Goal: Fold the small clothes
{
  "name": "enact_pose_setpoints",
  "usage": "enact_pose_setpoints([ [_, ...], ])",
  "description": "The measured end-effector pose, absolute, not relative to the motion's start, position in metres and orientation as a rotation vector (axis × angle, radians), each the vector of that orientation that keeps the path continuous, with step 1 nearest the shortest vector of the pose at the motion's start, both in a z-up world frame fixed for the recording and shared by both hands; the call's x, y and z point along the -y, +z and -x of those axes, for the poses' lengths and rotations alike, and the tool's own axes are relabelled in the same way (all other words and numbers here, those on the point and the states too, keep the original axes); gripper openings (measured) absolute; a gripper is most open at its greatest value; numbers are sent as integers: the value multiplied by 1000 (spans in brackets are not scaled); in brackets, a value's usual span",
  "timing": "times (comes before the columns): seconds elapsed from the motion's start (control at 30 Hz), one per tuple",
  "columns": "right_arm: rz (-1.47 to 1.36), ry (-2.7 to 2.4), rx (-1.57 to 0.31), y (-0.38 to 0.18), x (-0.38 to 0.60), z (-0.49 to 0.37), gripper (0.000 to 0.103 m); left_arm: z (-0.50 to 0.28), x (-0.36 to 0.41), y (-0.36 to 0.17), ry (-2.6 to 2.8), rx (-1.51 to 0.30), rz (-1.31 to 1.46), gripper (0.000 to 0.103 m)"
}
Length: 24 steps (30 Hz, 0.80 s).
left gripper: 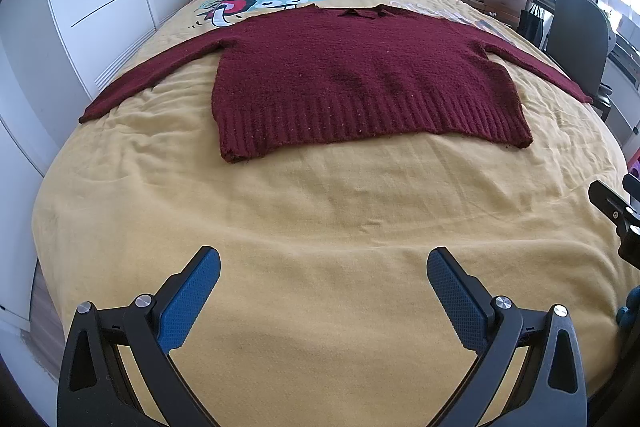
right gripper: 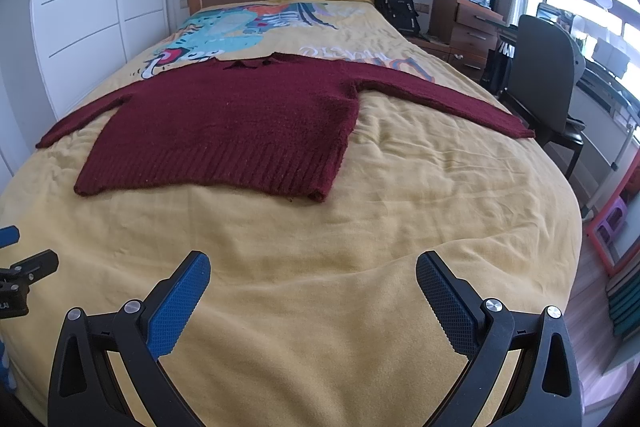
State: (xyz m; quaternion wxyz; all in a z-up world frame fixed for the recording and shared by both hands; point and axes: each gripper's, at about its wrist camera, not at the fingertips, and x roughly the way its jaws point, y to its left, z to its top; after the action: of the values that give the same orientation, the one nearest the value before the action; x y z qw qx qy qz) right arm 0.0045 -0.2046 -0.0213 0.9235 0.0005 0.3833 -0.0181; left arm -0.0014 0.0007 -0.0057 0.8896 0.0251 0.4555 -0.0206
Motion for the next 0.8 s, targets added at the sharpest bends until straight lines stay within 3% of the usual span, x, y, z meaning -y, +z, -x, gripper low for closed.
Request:
enact_pose_setpoints([
  [0.8,-41,-35,-803,-22,213,-10,103,-2,-4,2,-39,-919,-59,102],
])
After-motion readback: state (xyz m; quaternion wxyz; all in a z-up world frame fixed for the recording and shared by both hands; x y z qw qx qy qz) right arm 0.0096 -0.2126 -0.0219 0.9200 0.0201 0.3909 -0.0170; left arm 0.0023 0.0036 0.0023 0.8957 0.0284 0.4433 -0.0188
